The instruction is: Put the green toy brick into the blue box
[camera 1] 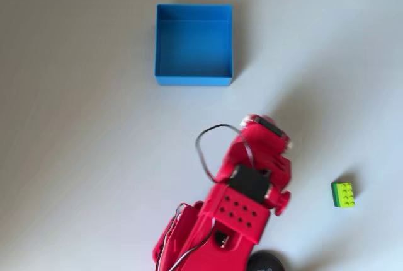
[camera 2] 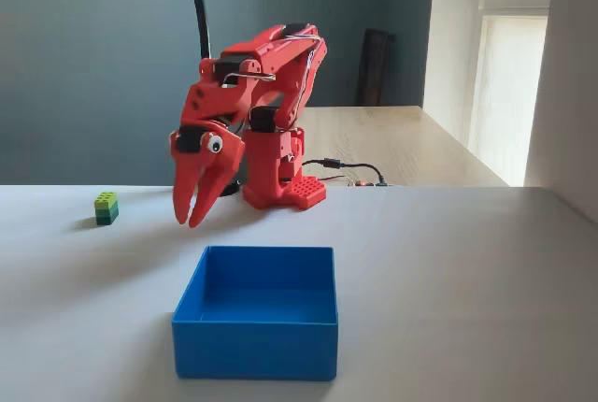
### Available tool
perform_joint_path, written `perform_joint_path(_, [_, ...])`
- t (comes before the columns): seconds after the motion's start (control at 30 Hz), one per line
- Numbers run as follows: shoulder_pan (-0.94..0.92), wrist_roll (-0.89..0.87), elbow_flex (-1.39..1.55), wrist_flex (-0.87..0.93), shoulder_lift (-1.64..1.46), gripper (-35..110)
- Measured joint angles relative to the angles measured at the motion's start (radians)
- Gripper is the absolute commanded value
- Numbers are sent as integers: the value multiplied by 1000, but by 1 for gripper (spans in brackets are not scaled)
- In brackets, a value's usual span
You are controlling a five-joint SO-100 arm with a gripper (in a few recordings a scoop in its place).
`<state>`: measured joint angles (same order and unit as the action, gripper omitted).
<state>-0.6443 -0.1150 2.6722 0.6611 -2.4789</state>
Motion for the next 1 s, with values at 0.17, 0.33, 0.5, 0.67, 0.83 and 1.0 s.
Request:
perform_joint_path(0.17, [-114,20,-52,0,117,23])
perform_joint_path(0.33, [-207,15,-92,5,219,31])
perform_joint_path(0.5, [-291,9,-138,5,319,32])
perform_joint_path(0.67, [-385,18,-193,3,387,32])
perform_joint_path(0.83, [-462,55,-238,3,423,31])
perform_joint_path(1.0, [-541,98,-270,3,425,31])
